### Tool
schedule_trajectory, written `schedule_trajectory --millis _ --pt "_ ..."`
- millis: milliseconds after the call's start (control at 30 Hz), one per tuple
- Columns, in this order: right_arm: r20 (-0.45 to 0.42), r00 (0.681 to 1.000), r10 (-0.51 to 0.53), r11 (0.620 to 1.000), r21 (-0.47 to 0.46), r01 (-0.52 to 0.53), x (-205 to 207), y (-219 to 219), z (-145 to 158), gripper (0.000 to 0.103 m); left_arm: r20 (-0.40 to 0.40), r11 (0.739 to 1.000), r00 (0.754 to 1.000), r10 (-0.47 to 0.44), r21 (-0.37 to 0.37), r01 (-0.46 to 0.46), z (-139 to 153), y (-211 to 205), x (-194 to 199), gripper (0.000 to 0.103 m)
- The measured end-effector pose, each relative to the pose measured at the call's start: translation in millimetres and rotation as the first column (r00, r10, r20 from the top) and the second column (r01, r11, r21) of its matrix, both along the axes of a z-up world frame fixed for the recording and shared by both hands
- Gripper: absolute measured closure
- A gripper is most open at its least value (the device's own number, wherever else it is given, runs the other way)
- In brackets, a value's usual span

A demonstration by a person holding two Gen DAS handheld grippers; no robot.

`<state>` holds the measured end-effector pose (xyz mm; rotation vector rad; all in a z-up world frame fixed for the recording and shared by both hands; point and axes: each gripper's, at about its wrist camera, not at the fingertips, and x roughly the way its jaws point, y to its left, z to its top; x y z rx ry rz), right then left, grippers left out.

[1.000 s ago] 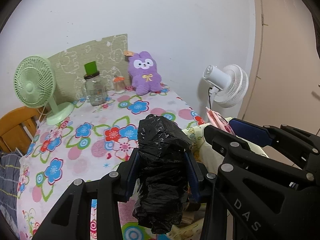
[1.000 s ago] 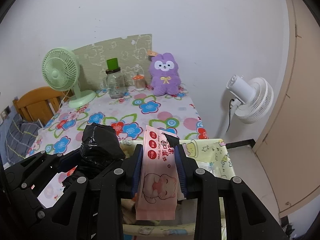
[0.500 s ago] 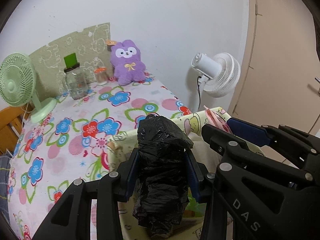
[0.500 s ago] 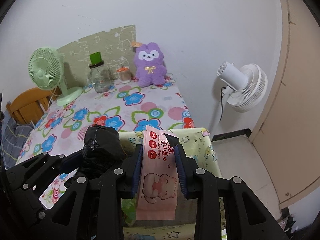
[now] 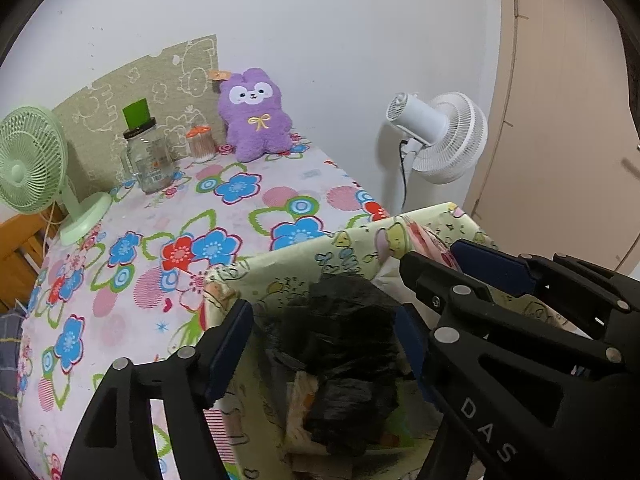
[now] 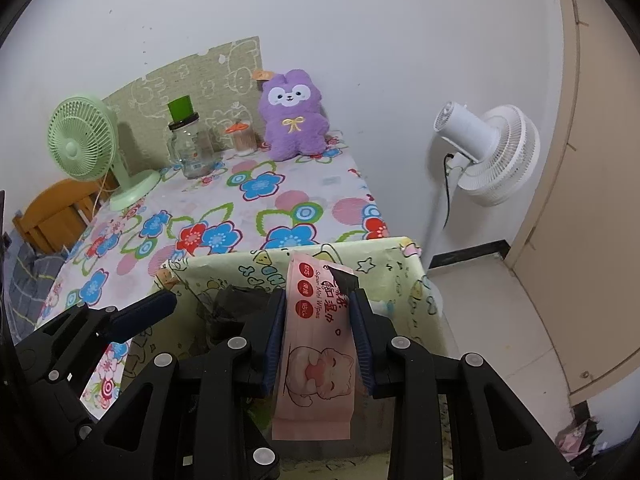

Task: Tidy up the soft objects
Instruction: 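Lower the black bundle into the basket with the left tool while the right tool releases the wipes pack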

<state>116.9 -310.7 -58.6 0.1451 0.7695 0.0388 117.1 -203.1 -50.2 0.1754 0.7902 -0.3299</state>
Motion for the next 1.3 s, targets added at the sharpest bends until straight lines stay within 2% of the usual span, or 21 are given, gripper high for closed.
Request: schedule_trajectory --millis 300,500,667,1300 --pt "-0.015 1.0 0.016 0.999 0.041 -0.015 12.4 7.8 -5.3 0.067 -0.01 1.0 1.0 0.005 0.006 -0.005 1.7 7.7 2.0 0.022" --pt "-0.01 1.0 0.013 0.999 0.033 -0.013 10.9 10.5 -3.1 0.065 -0.004 1.0 1.0 0.005 0.005 -0.005 4.0 8.1 -0.2 0.02" --pt "-0.005 1.0 0.005 0.999 0.035 -0.004 5.5 10.7 -0.2 0.047 0.006 1.0 1.0 0.008 0.005 -0.008 7.1 10.1 -4.6 0.018" --pt "0.029 1.0 0.002 1.0 0.023 -0.003 -23.0 34.0 19.9 0.029 0.051 0.999 0.998 0.035 -0.018 -0.034 23.1 38.0 -29.9 0.01"
